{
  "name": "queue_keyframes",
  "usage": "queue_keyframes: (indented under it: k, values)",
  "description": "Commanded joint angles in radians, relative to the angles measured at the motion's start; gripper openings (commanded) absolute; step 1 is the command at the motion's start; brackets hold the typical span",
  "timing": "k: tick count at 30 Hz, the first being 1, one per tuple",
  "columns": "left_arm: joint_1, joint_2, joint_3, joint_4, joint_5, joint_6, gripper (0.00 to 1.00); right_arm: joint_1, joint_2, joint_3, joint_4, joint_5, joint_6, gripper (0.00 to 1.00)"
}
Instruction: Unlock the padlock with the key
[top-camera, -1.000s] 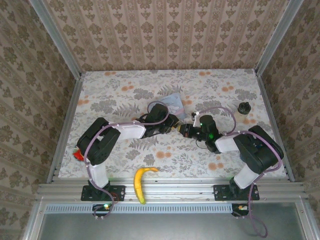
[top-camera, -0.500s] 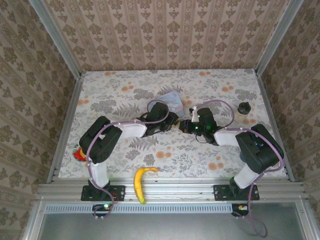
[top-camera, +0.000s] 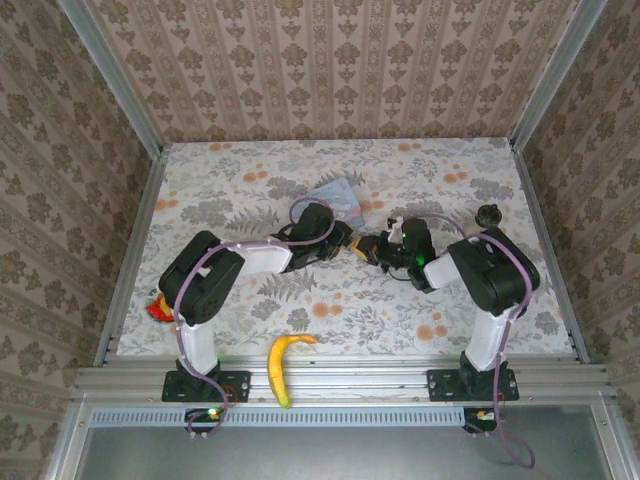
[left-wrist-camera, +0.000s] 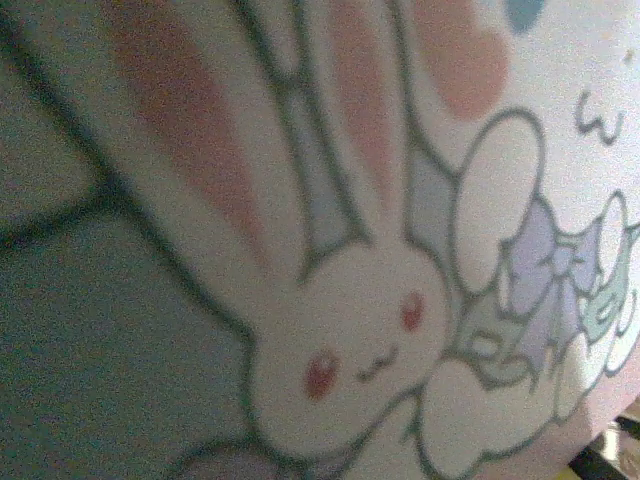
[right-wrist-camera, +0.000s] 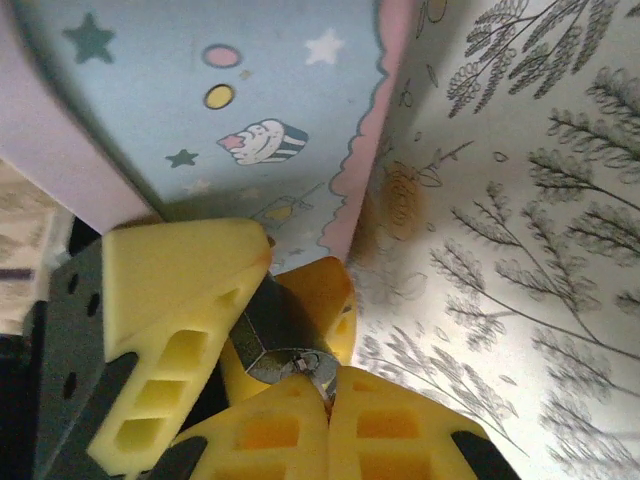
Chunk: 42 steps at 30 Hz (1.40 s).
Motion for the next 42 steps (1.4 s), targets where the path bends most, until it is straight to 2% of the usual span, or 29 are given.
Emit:
queue_keyframes:
  k: [1, 14, 31, 33, 37, 42]
  values:
    - [-0.102, 0.038, -0.023, -0.093, 0.359, -0.082, 0.00, 0.014, 0.043, 0.063, 0.256, 0.089, 0.207, 0.00]
    - [-0.100, 0.060, -0.007, -0.067, 0.373, -0.090, 0.00, 0.032, 0.122, 0.128, 0.265, 0.124, 0.489, 0.00]
    - [-0.101, 0.044, -0.010, -0.072, 0.366, -0.095, 0.00, 0.024, 0.172, 0.173, 0.260, 0.120, 0.476, 0.00]
    - [-0.099, 0.044, -0.013, -0.069, 0.364, -0.097, 0.04, 0.020, 0.169, 0.162, 0.258, 0.123, 0.459, 0.00]
    - [-0.096, 0.042, -0.025, -0.052, 0.359, -0.103, 0.27, 0.015, 0.176, 0.135, 0.258, 0.126, 0.430, 0.00]
    - [-0.093, 0.028, -0.034, -0.049, 0.350, -0.094, 0.39, 0.000, 0.192, 0.119, 0.255, 0.139, 0.392, 0.00]
